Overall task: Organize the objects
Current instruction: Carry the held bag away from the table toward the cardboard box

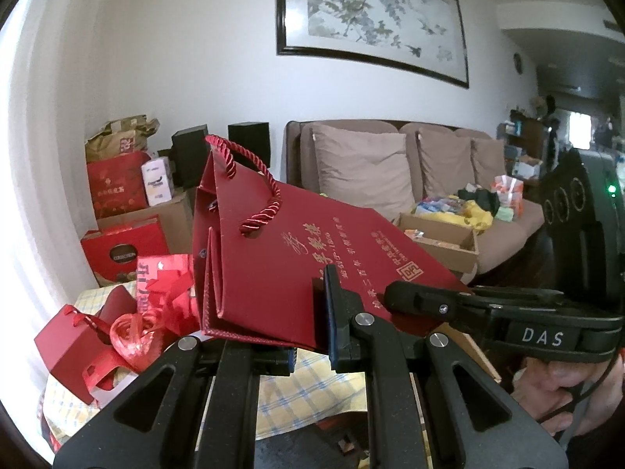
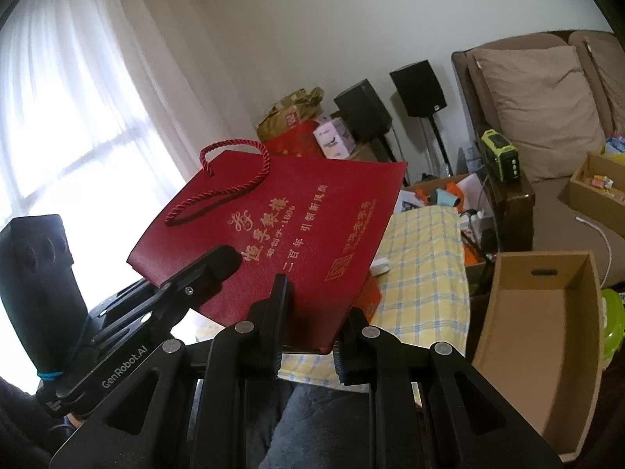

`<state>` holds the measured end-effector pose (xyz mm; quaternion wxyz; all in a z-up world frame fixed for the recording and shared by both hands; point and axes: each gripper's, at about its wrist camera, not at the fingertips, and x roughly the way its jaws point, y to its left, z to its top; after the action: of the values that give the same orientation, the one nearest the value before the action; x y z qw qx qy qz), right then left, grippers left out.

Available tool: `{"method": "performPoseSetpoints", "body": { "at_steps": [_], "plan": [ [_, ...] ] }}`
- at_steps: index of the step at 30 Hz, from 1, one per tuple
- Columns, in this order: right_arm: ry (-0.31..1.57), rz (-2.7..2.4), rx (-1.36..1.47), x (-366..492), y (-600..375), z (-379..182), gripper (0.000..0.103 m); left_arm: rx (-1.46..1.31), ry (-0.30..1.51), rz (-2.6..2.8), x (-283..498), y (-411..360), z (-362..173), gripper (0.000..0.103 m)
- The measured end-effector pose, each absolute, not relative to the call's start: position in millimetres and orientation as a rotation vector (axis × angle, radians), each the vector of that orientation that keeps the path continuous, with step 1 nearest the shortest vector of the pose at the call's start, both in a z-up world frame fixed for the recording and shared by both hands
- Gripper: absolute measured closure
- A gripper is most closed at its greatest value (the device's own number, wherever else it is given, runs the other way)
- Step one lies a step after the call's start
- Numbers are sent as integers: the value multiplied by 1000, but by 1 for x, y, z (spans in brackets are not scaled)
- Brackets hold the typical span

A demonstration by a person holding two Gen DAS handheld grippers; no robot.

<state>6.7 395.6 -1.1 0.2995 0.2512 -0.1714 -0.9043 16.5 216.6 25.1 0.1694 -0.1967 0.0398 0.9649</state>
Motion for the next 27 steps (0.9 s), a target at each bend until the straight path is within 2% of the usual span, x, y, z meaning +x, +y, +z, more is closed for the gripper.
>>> {"method": "performPoseSetpoints", "body": {
  "at_steps": [27],
  "plan": [
    [-542,-2492,679,19,450,20,84,-551,44,2629,5,258,41,92]
  ]
}}
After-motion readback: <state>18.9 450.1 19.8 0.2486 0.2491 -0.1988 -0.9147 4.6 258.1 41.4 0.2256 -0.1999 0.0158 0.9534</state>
